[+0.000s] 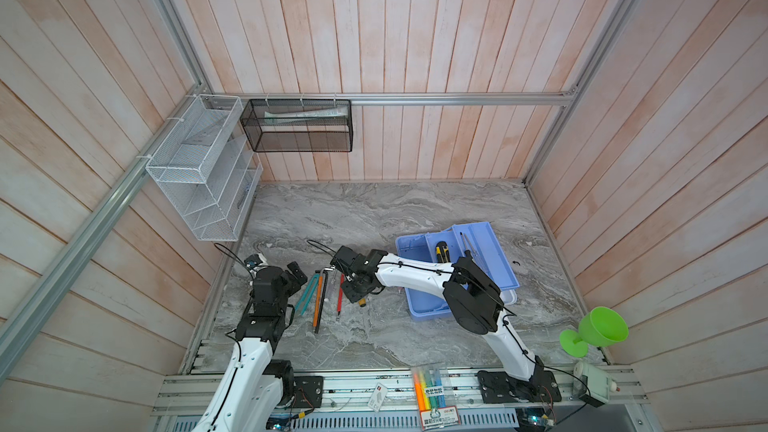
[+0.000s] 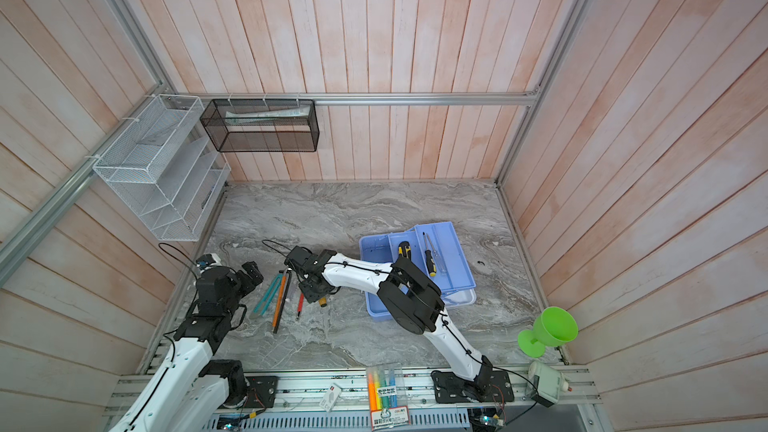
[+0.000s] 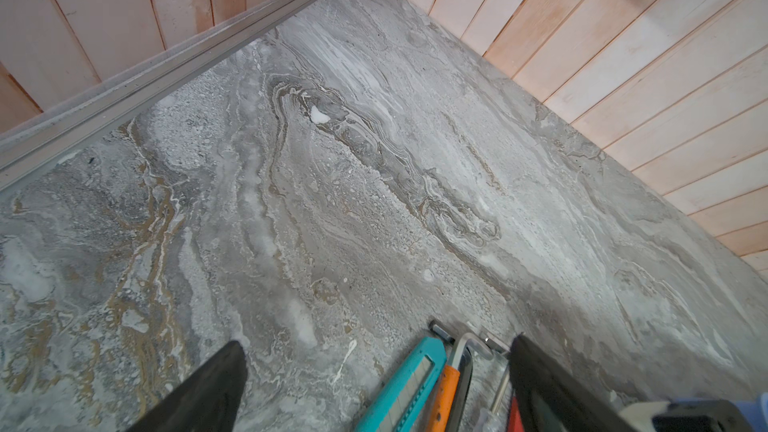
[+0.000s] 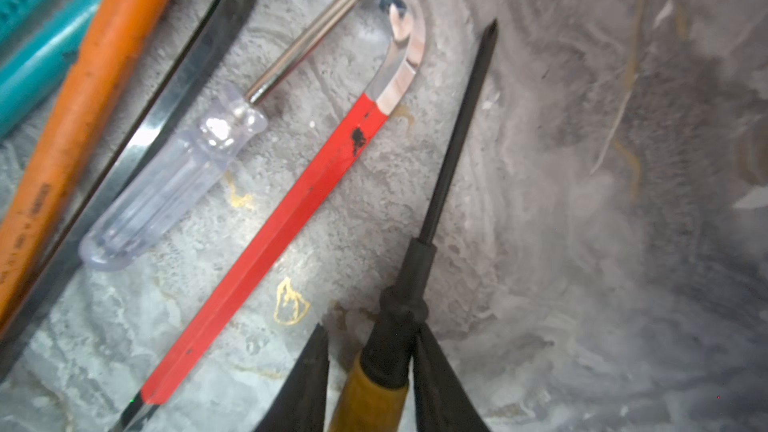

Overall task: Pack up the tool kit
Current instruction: 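Return the right gripper to the tools and grasp the yellow-handled black screwdriver, then carry the yellow-handled screwdriver over the blue tray and release it inside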

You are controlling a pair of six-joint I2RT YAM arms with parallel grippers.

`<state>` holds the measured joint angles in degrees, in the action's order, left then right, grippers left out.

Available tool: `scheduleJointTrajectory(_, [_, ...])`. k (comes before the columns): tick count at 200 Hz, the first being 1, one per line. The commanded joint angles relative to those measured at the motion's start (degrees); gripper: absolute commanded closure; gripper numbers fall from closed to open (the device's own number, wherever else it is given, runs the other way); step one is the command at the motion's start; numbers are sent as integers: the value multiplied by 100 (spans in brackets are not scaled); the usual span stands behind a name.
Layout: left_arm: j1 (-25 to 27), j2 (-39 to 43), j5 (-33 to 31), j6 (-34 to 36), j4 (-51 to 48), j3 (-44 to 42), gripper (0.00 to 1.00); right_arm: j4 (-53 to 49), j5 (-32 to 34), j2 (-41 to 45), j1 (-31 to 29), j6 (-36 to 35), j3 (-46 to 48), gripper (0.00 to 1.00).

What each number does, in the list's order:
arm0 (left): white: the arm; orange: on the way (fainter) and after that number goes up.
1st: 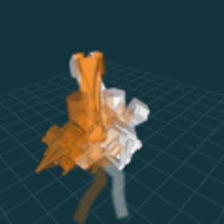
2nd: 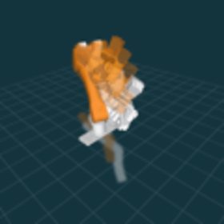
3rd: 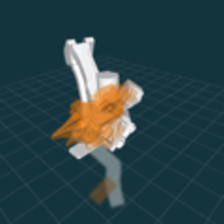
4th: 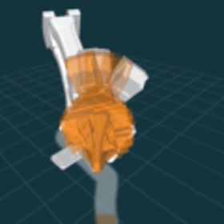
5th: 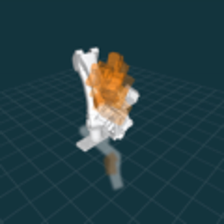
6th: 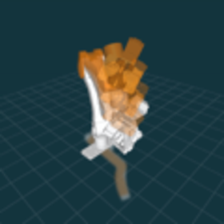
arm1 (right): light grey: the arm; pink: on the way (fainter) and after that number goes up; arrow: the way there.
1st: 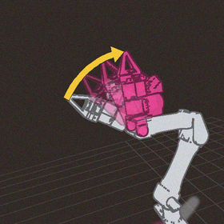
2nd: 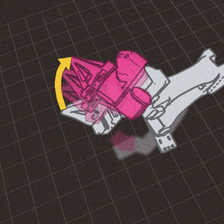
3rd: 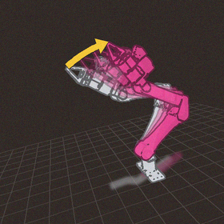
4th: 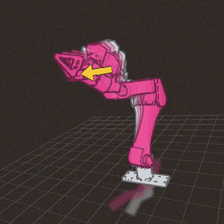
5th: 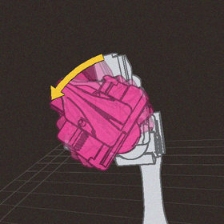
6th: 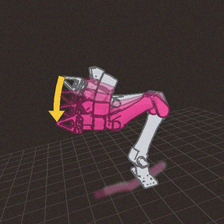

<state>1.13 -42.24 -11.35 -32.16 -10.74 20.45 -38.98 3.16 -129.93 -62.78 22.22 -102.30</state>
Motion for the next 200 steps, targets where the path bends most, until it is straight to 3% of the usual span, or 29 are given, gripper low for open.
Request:
scheduleJointTrajectory(1, [-31,57,-69,-27,-39,-89,0,-345,84,-193,-41,-31,-106,68])
scheduleJointTrajectory(18, [-27,66,-70,-27,-35,-92,0,-370,166,-143,-33,-20,-137,73])
scheduleJointTrajectory(58, [-26,51,-60,-23,-40,-92,0,-314,206,213,50,-79,-111,96])
scheduleJointTrajectory(71, [-29,58,-64,-27,-36,-89,0,-178,154,442,114,-86,66,99])
scheduleJointTrajectory(107, [-29,54,-68,-30,-33,-89,0,103,-15,1196,361,-173,665,100])
scheduleJointTrajectory(135, [-42,53,-65,-27,-37,-88,0,-49,263,1879,716,-332,1133,100])
scheduleJointTrajectory(200, [-51,12,-38,-18,-25,-78,0,-429,998,3838,2343,-918,2281,100])
